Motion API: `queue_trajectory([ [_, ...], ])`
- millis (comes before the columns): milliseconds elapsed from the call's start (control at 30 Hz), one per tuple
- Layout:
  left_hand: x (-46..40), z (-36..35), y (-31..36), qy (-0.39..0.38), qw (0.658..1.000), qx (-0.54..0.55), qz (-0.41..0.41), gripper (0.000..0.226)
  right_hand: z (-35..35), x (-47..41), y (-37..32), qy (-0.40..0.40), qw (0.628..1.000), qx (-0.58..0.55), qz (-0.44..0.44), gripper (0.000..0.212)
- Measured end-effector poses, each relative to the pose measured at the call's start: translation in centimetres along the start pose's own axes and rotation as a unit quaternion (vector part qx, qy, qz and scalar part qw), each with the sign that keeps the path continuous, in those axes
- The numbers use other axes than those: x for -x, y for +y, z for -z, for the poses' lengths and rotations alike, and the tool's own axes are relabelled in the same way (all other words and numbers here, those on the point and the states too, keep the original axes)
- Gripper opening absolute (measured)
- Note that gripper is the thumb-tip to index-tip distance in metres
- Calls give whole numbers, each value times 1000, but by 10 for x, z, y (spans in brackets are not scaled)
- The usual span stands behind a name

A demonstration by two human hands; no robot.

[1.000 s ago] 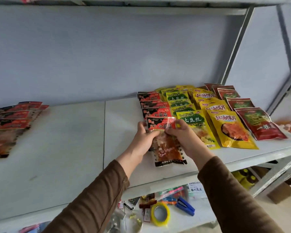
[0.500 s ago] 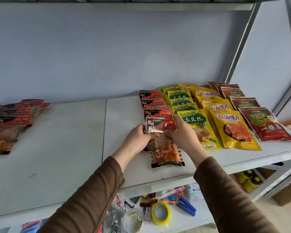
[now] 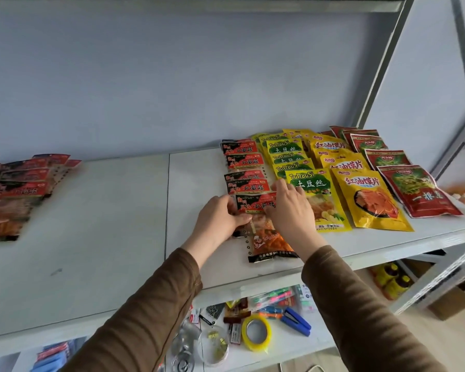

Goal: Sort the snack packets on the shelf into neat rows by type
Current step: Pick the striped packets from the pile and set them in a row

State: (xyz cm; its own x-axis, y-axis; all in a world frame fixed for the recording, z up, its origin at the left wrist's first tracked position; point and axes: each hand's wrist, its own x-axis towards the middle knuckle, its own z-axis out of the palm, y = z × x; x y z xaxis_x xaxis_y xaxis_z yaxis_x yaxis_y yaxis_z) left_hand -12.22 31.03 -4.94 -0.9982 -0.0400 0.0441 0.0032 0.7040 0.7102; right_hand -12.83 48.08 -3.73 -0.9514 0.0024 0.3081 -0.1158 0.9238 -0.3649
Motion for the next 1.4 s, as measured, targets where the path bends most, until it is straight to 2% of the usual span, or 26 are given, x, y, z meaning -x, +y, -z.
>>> queue_trajectory([
  [133,3,1,-2,14,1000,19,0,32,-1,2,-4,38,998,-41,5,45],
  [300,12,3,-6,46,996,65,-40,30,-2,8,-6,88,989,-117,20,40],
  [433,21,8,-4,49,982,173,-60,19,1,10,-12,130,971,-194,47,34],
  [500,27,13,-2,25,962,265,-58,11,2,10,-17,135,953,-266,49,29],
  [633,40,21,-4,-44,912,405,-51,45,2,5,-36,94,894,-439,-11,28],
  [700,42,26,-11,-50,905,419,-52,55,-1,2,-48,104,873,-475,-35,28],
  [767,43,33,-20,-40,908,415,-49,56,-5,-2,-59,115,850,-511,-54,27],
  [867,36,47,-33,12,914,404,-28,48,-11,-9,-73,62,813,-573,-80,25],
  [933,25,60,-41,58,913,404,-8,47,-19,-13,-82,-16,812,-578,-84,40],
  [1000,9,73,-47,96,907,410,3,48,-30,-19,-94,-98,835,-537,-73,60],
  [1100,-26,89,-52,118,904,411,15,44,-47,-44,-115,-150,868,-470,-60,73],
  [1267,-87,109,-61,55,919,387,58,63,-70,-114,-142,-152,869,-451,-137,66],
  [1400,-128,114,-75,35,940,332,76,56,-85,-151,-152,-132,921,-345,-127,45],
])
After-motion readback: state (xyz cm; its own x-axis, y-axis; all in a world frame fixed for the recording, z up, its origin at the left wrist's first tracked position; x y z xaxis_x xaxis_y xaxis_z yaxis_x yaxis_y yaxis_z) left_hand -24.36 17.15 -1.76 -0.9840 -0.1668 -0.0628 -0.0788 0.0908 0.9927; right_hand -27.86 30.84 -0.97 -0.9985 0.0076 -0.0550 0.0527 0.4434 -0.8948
